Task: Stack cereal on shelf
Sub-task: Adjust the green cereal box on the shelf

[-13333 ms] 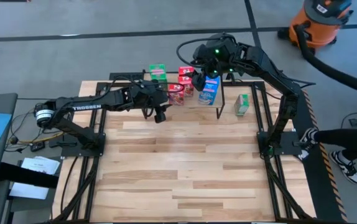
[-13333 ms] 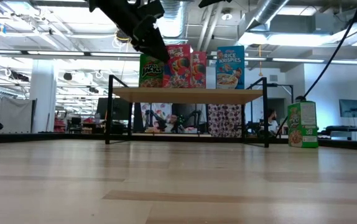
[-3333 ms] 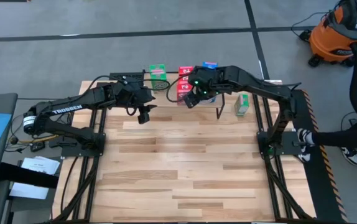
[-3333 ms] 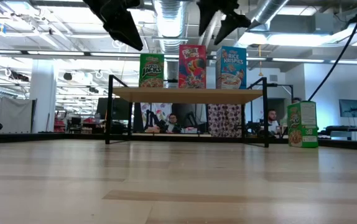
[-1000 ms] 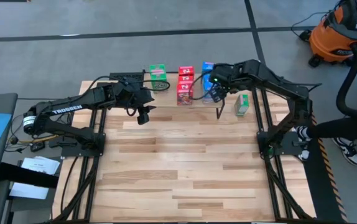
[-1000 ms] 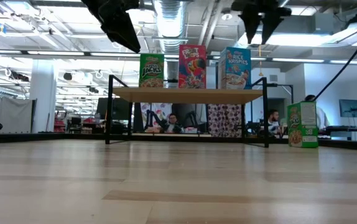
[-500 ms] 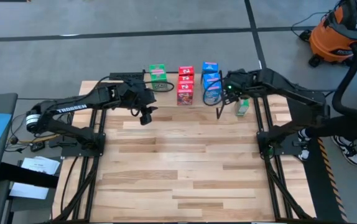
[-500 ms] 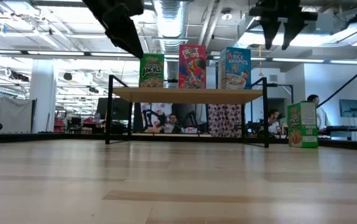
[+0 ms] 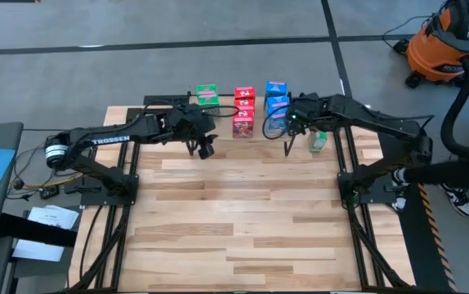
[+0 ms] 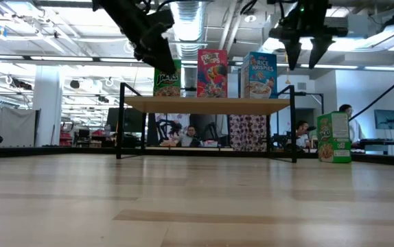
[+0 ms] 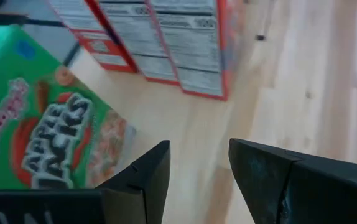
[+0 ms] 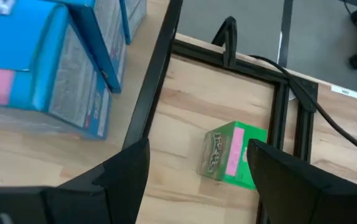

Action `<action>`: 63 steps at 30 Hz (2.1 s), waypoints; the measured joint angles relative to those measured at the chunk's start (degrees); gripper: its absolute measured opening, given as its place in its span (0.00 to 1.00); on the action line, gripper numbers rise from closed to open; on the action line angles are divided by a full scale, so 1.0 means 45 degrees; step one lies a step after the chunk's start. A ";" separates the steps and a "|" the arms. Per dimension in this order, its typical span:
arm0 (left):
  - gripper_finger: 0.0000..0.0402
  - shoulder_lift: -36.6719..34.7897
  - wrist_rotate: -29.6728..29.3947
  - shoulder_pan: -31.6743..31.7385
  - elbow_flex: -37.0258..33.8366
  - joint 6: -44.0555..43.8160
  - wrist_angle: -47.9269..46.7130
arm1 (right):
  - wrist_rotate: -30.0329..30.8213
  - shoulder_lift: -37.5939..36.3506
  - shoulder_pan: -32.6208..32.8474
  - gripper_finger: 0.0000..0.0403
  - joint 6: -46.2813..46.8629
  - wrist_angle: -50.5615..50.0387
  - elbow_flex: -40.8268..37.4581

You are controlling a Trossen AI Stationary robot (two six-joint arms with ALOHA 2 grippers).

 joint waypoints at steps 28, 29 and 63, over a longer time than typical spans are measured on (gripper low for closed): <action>0.39 0.1567 -0.0869 0.0008 0.0000 0.0548 0.2070 | -0.0343 0.0191 -0.0908 0.72 -0.0568 0.0891 0.0005; 0.39 0.1567 -0.0864 0.0008 0.0000 0.0543 0.2077 | -0.0396 0.0191 -0.0908 0.72 -0.0682 0.1043 0.0005; 0.39 0.1533 -0.2995 0.0059 0.0000 0.1111 0.1867 | -0.0981 0.0191 -0.0893 0.72 -0.1114 0.1510 0.0010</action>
